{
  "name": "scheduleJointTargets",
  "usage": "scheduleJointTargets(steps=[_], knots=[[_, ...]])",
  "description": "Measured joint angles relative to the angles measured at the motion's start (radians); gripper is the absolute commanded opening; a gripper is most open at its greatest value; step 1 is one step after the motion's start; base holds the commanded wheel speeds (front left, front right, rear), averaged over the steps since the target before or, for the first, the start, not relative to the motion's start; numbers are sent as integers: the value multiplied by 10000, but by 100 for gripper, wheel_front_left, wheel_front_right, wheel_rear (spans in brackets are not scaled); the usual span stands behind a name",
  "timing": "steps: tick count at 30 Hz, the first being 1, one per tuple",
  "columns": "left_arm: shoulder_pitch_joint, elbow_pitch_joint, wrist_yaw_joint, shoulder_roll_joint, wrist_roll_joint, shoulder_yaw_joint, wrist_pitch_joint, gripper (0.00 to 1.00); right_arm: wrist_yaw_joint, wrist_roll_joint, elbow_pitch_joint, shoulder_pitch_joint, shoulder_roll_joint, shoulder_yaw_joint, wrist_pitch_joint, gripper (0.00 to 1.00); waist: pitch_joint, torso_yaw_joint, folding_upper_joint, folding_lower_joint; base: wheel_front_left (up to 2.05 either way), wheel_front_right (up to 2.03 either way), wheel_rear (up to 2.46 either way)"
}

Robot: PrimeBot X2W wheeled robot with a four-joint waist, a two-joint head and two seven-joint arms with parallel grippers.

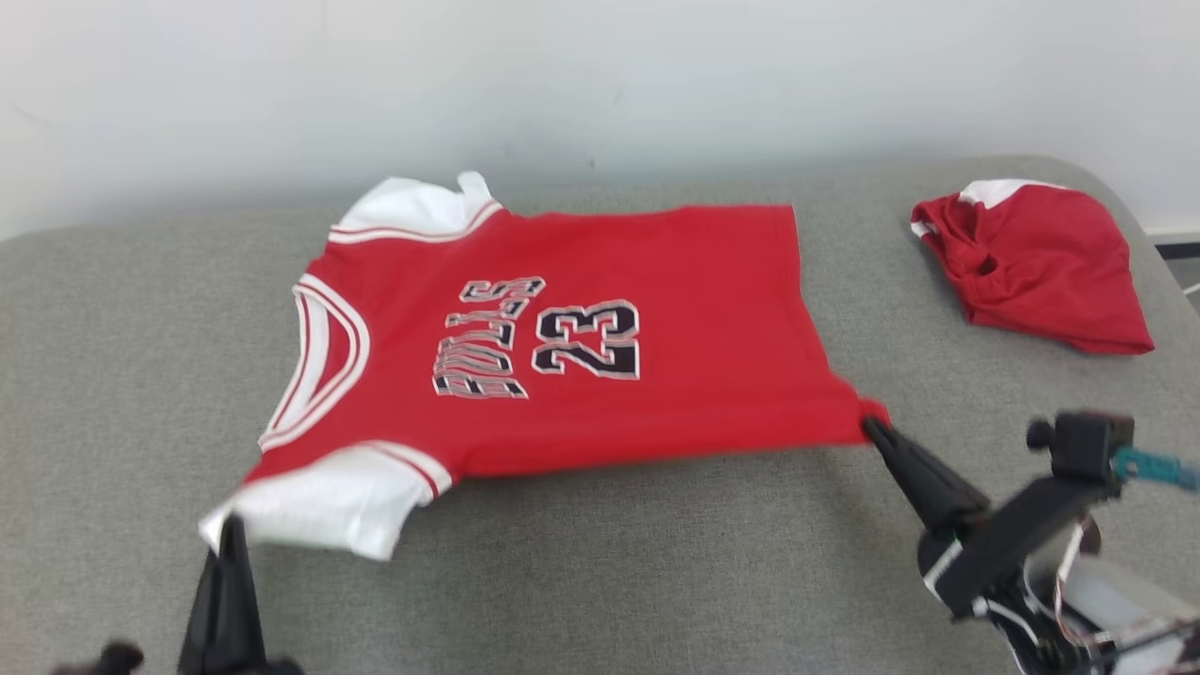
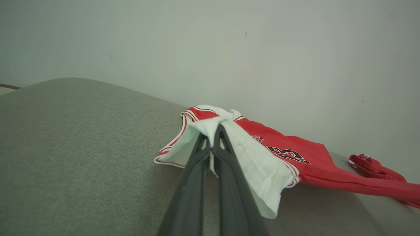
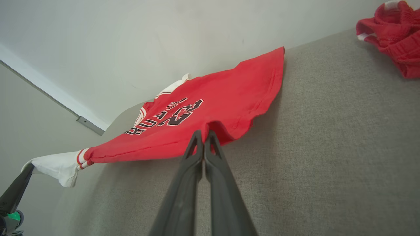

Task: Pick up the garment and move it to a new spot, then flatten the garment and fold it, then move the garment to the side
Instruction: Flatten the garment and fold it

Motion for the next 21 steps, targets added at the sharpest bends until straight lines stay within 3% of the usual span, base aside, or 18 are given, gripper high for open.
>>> scheduleJointTargets(steps=[10, 21], knots=[[2230, -395, 330, -683, -75, 178, -2, 0, 0, -178, -263, 1734, -545, -374, 2, 0, -463, 130, 1, 3, 0, 0, 0], [3040, -230, 412, -815, -332, -251, -4, 0, 0, -357, -96, 2818, -663, -823, 59, 0, -800, 399, 1, 3, 0, 0, 0]])
